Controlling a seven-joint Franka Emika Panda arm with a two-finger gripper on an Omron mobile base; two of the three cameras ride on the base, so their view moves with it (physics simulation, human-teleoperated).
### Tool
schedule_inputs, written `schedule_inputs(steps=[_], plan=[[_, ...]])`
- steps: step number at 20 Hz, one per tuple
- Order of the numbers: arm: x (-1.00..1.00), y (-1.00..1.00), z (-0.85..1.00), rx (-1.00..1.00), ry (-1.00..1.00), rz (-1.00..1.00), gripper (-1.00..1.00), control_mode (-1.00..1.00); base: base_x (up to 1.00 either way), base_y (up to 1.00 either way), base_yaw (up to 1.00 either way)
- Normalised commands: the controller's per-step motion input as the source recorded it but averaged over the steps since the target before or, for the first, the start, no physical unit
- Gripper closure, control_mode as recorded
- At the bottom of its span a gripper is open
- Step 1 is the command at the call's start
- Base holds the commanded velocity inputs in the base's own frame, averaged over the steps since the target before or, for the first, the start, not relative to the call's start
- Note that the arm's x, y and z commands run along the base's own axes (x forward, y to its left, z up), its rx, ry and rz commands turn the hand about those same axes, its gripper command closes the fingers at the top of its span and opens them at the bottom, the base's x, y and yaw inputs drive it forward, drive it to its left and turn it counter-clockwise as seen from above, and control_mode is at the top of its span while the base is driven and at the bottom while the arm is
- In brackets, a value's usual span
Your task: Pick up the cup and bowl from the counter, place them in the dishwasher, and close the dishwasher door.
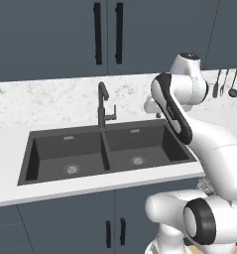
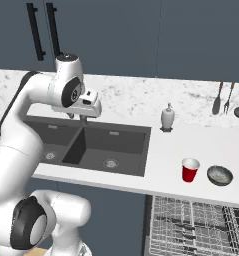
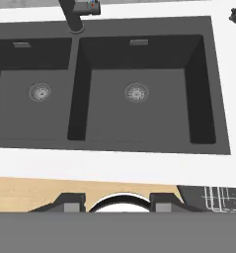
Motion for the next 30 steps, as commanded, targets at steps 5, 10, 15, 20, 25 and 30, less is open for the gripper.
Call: schedule_inputs(steps=[5,10,15,20,25,30], plan=[[-0.42,-0.15,-0.07,0.00,0.00,-0.01,-1.00,-1.00,0.00,0.00,0.00],[-0.51,-0.49,-0.44,-0.02,0.08,-0.05,-1.00,-1.00,0.00,0.00,0.00],[-0.05,-0.65,-0.43,-0.03,0.13,-0.02,-1.00,-1.00,0.00,0.00,0.00],[0.00,-0.70,-0.48,-0.04,0.04,0.00,-1.00,-1.00,0.00,0.00,0.00],[0.00,-0.66,-0.48,-0.06,0.06,-0.01,-1.00,-1.00,0.00,0.00,0.00],[0.01,-0.69,-0.34,-0.02,0.04,-0.03,-1.00,-1.00,0.00,0.00,0.00]])
